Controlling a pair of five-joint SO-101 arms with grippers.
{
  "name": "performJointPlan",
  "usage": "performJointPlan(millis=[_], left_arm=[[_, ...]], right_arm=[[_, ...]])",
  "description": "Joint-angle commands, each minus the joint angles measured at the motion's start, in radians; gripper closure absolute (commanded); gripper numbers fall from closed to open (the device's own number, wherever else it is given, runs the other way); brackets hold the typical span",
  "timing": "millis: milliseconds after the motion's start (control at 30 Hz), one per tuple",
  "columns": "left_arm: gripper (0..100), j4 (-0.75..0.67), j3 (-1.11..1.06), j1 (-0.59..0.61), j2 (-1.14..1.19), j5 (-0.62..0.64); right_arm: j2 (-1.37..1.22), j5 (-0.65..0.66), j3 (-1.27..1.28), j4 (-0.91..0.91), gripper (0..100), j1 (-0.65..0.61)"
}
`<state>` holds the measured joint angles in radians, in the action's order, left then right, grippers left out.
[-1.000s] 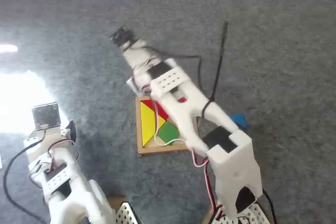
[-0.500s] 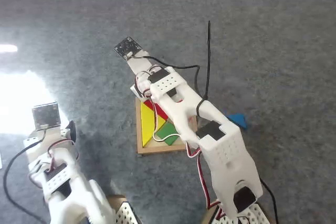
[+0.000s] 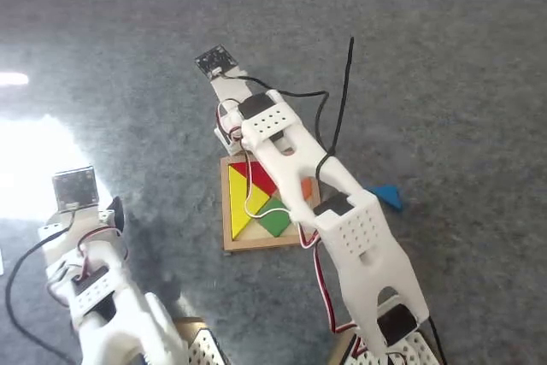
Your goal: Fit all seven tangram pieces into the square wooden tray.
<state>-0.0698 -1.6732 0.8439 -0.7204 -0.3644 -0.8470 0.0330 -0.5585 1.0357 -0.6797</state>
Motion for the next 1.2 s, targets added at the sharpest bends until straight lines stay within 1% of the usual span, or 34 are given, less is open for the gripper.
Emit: performJointPlan(millis=[0, 133, 367, 500, 567, 667, 733, 833, 933, 1000, 1067, 1100, 1167], left_arm=[[65, 0.005, 0.008, -0.003, -0.02, 0.003], [65, 0.005, 0.008, -0.003, -0.02, 0.003], [65, 0.005, 0.008, -0.003, -0.02, 0.003], [65, 0.005, 0.008, -0.003, -0.02, 0.003], [65, 0.005, 0.008, -0.003, -0.02, 0.003], [65, 0.005, 0.008, -0.003, -0.02, 0.003], [65, 0.005, 0.008, -0.003, -0.02, 0.003], [65, 0.005, 0.008, -0.005, -0.02, 0.003], [65, -0.002, 0.013, -0.049, -0.026, 0.002], [65, 0.003, 0.008, -0.054, -0.026, -0.025], [65, 0.006, 0.016, -0.055, -0.02, -0.077], [65, 0.006, 0.016, -0.061, -0.02, -0.071], [65, 0.006, 0.025, -0.055, -0.026, -0.038]], right_arm=[[0.01, -0.011, -0.038, 0.018, 94.5, -0.008], [0.054, -0.011, -0.037, 0.036, 94.7, -0.015], [0.214, -0.018, -0.032, 0.173, 94.7, -0.048], [0.229, -0.02, -0.032, 0.177, 94.3, -0.045], [0.243, -0.014, -0.04, 0.209, 94.3, -0.038], [0.328, -0.002, -0.092, 0.309, 94.3, 0.019], [0.427, 0.043, -0.135, 0.384, 94.3, 0.074], [0.615, 0.072, -0.196, 0.51, 94.3, 0.179], [0.797, 0.126, -0.186, 0.648, 94.7, 0.294], [0.894, 0.166, -0.117, 0.731, 94.7, 0.375], [0.977, 0.18, 0.023, 0.746, 94.7, 0.463], [1.013, 0.181, 0.109, 0.728, 94.8, 0.501], [1.095, 0.183, 0.322, 0.619, 95.4, 0.572]])
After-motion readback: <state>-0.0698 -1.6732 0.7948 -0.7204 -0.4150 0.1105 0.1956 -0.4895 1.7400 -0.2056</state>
